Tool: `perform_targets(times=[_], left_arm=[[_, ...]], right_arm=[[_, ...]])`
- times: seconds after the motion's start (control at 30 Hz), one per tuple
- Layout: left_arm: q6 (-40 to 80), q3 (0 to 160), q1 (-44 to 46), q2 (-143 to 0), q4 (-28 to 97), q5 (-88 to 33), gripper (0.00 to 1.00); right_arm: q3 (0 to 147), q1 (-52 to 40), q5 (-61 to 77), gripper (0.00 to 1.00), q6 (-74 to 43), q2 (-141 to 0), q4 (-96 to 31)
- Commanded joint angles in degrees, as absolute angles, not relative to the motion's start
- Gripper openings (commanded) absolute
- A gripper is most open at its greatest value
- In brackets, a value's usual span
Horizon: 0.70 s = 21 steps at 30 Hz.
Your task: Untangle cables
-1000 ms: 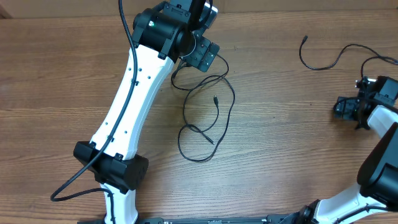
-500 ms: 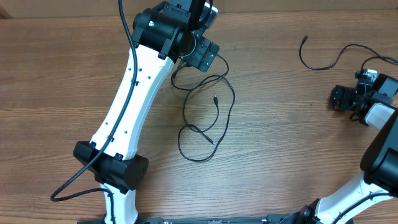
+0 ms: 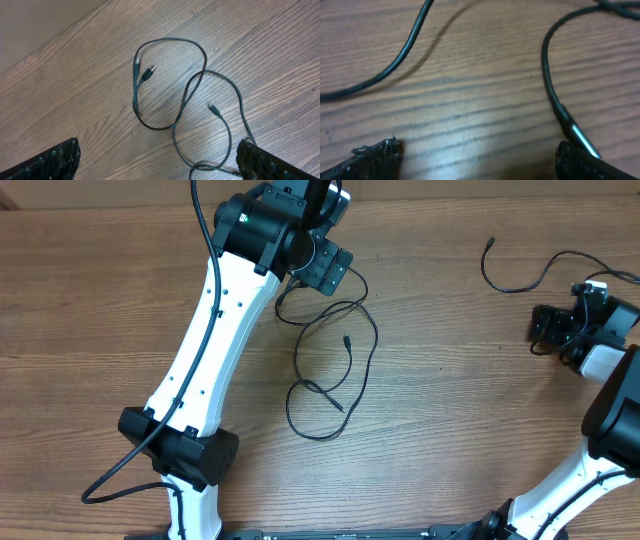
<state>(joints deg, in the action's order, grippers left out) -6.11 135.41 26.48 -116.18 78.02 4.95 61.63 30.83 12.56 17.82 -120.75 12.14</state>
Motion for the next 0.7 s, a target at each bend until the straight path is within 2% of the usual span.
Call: perform_targets(times=[0.0, 0.47, 0.67], left_arm=[[-6.37, 136.22, 26.26, -116.53, 77.95, 4.45, 1.00], [-6.37, 136.22, 26.26, -116.53, 77.95, 4.45, 1.00], [-6.37, 136.22, 26.26, -116.53, 77.95, 4.45, 1.00]], right_arm=[[58.48, 30.94, 5.67, 1.00, 20.88, -129.01, 11.35], [58.54, 30.94, 5.72, 1.00, 20.88, -132.05, 25.34], [58.59, 30.87, 8.25, 1.00, 20.84, -132.03, 26.48]])
